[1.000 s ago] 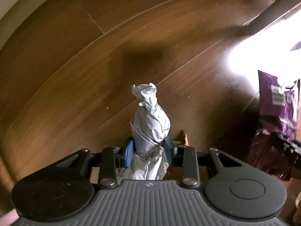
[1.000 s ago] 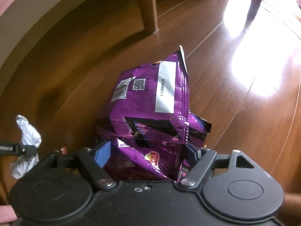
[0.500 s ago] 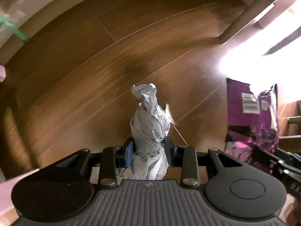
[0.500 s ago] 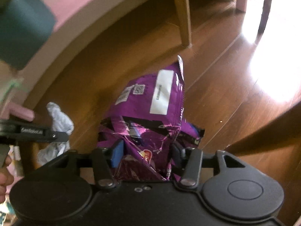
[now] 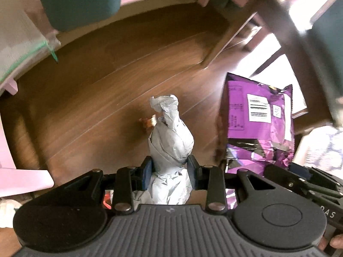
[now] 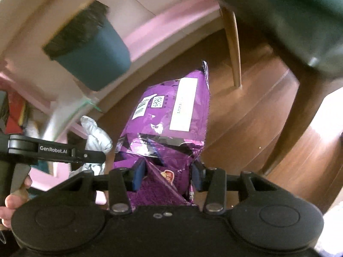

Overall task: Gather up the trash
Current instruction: 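Lift the tissue and chip bag and carry both to the wastebasket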

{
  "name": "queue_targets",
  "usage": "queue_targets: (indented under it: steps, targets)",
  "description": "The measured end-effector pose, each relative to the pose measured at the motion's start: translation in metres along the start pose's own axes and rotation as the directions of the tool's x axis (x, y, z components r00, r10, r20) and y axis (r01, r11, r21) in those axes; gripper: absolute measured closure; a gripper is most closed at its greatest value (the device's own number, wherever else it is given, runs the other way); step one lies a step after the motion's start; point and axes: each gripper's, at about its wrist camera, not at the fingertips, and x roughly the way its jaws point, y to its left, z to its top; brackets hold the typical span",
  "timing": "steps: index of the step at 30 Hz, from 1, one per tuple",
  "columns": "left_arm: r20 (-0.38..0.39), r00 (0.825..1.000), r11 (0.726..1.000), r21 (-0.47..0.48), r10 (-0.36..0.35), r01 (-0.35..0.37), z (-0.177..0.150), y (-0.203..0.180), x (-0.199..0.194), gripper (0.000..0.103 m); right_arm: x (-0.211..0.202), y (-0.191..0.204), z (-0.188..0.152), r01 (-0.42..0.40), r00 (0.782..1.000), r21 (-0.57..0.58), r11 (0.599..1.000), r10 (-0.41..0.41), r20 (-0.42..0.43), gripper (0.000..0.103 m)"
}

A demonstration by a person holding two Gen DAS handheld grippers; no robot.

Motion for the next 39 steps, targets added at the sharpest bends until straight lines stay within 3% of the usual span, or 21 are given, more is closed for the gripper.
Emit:
queue_targets:
  steps: [6,15,19,25,29,33,39]
  targets:
    - [0.084,0.996,0.997,0.075,-0.038,0.031,-0.008,-0.039,-0.072,0.070,-0.085,0.014,0.011,0.013,0.995,-0.055,0.998,-0.007,0.101,0.059]
    - [0.211,0.972,0.979,0.193,-0.107,0.065,0.004,-0.113,-0.169,0.069,-0.210,0.020,0.040,0.103,0.956,-0.105,0.989,-0.069,0.285,0.059]
    - [0.277,0.949,0.963,0.259,-0.151,0.078,0.018,-0.156,-0.208,0.069,-0.259,0.019,0.057,0.134,0.924,-0.094,0.986,-0.090,0.371,0.059]
    - [0.356,0.901,0.933,0.339,-0.247,0.122,0.045,-0.224,-0.262,0.069,-0.307,0.012,0.091,0.194,0.880,-0.081,0.978,-0.137,0.455,0.059]
    - [0.397,0.869,0.914,0.381,-0.296,0.137,0.064,-0.266,-0.296,0.069,-0.339,0.004,0.118,0.212,0.839,-0.052,0.976,-0.154,0.522,0.059]
    - [0.429,0.838,0.905,0.393,-0.336,0.162,0.088,-0.302,-0.324,0.069,-0.376,-0.004,0.142,0.248,0.780,-0.020,0.969,-0.187,0.597,0.059]
    - [0.466,0.816,0.903,0.401,-0.343,0.151,0.119,-0.351,-0.350,0.069,-0.416,-0.020,0.190,0.253,0.703,0.059,0.966,-0.225,0.675,0.059]
